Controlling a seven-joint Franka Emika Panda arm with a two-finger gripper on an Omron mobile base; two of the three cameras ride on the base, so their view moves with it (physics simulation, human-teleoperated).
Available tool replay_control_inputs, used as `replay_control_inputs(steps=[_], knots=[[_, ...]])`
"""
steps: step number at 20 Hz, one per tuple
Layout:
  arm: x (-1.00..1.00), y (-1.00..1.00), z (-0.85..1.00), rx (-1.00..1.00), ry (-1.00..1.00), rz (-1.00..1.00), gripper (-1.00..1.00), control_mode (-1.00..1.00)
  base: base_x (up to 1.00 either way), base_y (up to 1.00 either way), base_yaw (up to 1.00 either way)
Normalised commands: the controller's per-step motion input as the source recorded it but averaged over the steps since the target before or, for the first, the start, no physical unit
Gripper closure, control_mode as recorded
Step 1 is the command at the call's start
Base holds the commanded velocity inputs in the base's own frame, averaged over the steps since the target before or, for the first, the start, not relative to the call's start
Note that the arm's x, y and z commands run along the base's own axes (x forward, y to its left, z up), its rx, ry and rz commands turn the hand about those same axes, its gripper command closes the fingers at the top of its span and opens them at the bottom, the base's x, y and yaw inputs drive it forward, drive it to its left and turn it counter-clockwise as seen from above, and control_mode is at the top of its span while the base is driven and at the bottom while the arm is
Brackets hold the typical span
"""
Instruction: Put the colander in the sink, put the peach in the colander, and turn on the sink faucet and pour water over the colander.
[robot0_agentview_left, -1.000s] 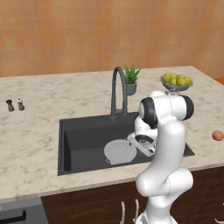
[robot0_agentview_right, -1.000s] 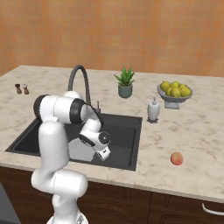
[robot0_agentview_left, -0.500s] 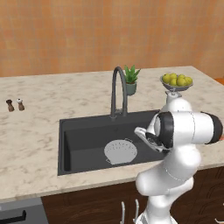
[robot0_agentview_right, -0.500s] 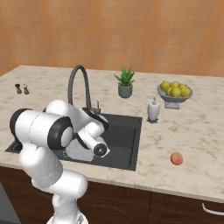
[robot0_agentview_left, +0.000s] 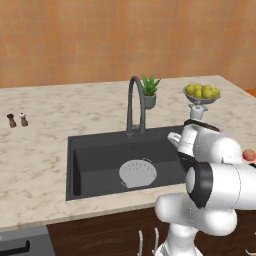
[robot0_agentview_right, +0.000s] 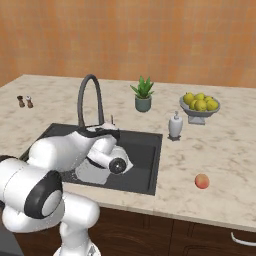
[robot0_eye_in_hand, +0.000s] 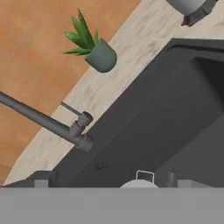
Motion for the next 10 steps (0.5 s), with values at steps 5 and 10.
replay_control_inputs(steps=[5, 10], knots=[[-0.39, -0.61, 1.00, -0.02, 0.02, 0.00, -1.00, -1.00, 0.00, 0.00, 0.00], [-0.54, -0.42, 1.00, -0.03, 0.06, 0.01, -1.00, -1.00, 0.00, 0.00, 0.00]])
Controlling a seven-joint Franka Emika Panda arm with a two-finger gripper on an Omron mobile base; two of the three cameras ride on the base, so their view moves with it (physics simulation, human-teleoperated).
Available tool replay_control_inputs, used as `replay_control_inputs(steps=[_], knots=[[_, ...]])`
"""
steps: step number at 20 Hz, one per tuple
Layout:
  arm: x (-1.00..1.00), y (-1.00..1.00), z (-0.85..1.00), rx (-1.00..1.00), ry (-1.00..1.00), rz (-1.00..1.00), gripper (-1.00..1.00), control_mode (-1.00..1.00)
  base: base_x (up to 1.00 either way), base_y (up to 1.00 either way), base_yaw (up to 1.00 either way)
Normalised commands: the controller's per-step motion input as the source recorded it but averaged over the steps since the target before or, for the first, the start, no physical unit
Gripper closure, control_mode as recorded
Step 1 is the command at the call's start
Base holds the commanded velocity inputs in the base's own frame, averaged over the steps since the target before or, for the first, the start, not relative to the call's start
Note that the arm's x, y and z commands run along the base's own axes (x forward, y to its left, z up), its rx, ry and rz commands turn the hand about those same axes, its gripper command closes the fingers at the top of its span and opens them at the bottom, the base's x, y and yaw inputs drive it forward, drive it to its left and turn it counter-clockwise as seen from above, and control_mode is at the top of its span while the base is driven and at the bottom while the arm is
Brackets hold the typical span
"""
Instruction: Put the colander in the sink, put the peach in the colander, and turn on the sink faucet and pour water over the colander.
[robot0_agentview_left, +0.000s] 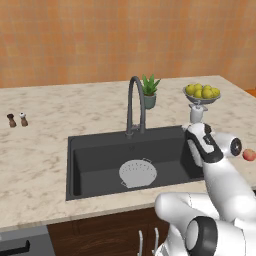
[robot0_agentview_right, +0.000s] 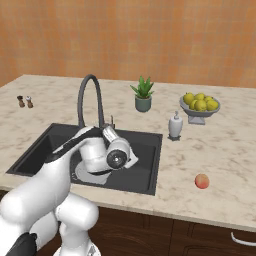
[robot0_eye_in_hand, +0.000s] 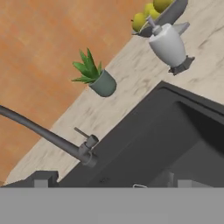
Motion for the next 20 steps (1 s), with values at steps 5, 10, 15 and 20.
replay_control_inputs(steps=[5, 10, 15, 20], knots=[[-0.24, -0.47, 1.00, 0.00, 0.30, -0.02, -1.00, -1.00, 0.00, 0.00, 0.00], [-0.31, -0.37, 0.62, -0.10, 0.58, 0.00, -1.00, -1.00, 0.00, 0.00, 0.00], [-0.63, -0.36, -0.12, -0.19, 0.46, -0.05, -1.00, -1.00, 0.00, 0.00, 0.00], [-0.78, -0.77, -0.40, -0.03, 0.02, -0.03, -1.00, -1.00, 0.00, 0.00, 0.00]])
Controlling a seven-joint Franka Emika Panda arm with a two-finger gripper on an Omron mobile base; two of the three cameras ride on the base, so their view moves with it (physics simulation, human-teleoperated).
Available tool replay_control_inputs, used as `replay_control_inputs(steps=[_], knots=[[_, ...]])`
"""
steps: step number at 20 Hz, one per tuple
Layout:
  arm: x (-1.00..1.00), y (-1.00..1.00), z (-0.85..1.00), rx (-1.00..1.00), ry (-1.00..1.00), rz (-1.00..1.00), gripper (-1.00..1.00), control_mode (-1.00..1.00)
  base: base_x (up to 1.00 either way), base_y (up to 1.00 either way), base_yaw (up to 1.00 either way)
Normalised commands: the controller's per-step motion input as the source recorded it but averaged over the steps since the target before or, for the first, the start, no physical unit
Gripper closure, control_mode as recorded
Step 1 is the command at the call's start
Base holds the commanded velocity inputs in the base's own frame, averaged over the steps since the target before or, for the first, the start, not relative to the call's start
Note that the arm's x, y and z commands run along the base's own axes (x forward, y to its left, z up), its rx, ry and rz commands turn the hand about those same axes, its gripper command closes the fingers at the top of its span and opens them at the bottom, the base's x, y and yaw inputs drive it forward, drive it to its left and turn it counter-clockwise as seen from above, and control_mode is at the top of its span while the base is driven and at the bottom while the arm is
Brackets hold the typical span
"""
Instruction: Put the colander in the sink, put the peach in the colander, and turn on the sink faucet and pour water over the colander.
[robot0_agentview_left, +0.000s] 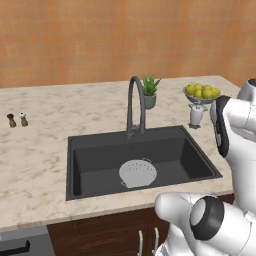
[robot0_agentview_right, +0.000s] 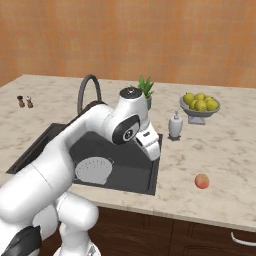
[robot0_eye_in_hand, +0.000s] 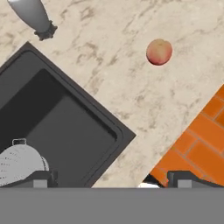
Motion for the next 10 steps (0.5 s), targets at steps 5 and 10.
replay_control_inputs(steps=[5, 10], knots=[[-0.20, -0.95, -0.58, 0.00, 0.00, 0.00, -1.00, -1.00, 0.00, 0.00, 0.00], [0.08, -0.64, -0.23, 0.01, 0.06, 0.00, -1.00, -1.00, 0.00, 0.00, 0.00]])
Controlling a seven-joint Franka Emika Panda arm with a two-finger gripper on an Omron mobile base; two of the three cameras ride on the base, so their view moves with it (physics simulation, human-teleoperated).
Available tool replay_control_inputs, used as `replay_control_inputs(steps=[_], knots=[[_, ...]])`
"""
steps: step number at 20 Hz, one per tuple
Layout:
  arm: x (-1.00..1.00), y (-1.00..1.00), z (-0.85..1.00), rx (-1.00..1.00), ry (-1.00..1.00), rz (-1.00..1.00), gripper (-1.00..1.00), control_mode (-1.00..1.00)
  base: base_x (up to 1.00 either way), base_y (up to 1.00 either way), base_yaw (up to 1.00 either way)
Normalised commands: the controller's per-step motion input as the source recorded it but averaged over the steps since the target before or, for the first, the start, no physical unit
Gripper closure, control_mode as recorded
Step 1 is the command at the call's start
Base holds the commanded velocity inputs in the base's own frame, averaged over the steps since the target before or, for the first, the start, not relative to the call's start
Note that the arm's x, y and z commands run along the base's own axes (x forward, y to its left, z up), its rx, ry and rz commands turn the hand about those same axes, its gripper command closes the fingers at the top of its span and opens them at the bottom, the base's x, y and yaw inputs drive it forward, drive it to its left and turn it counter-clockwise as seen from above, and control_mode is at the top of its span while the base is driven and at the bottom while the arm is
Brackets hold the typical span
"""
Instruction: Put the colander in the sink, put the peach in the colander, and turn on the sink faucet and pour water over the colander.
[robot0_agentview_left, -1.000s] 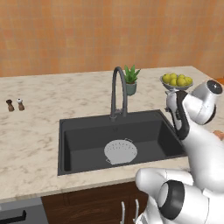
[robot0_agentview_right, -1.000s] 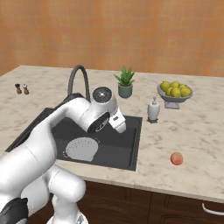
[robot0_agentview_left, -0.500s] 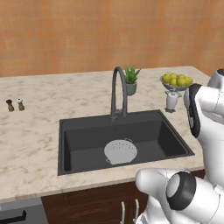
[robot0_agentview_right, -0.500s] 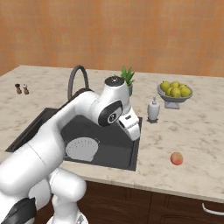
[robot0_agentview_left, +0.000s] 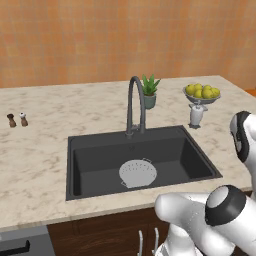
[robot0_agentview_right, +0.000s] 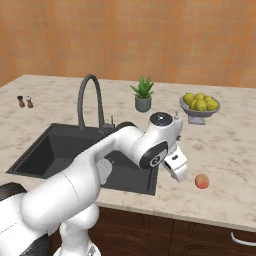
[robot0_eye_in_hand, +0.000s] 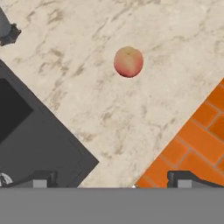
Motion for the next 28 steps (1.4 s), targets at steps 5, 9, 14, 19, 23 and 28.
replay_control_inputs(steps=[5, 9, 14, 19, 23, 28], knots=[[0.09, -0.60, -0.16, 0.05, 0.04, 0.00, -1.00, -1.00, 0.00, 0.00, 0.00], [0.24, -0.41, -0.19, 0.03, 0.03, 0.00, -1.00, -1.00, 0.00, 0.00, 0.00], [0.31, -0.33, -0.30, 0.01, 0.07, 0.00, -1.00, -1.00, 0.00, 0.00, 0.00], [0.23, -0.35, -0.40, 0.00, 0.04, 0.00, -1.00, -1.00, 0.00, 0.00, 0.00], [0.32, -0.13, -0.29, 0.00, 0.00, 0.00, -1.00, -1.00, 0.00, 0.00, 0.00], [0.28, -0.19, -0.32, 0.00, 0.00, 0.01, -1.00, -1.00, 0.00, 0.00, 0.00]])
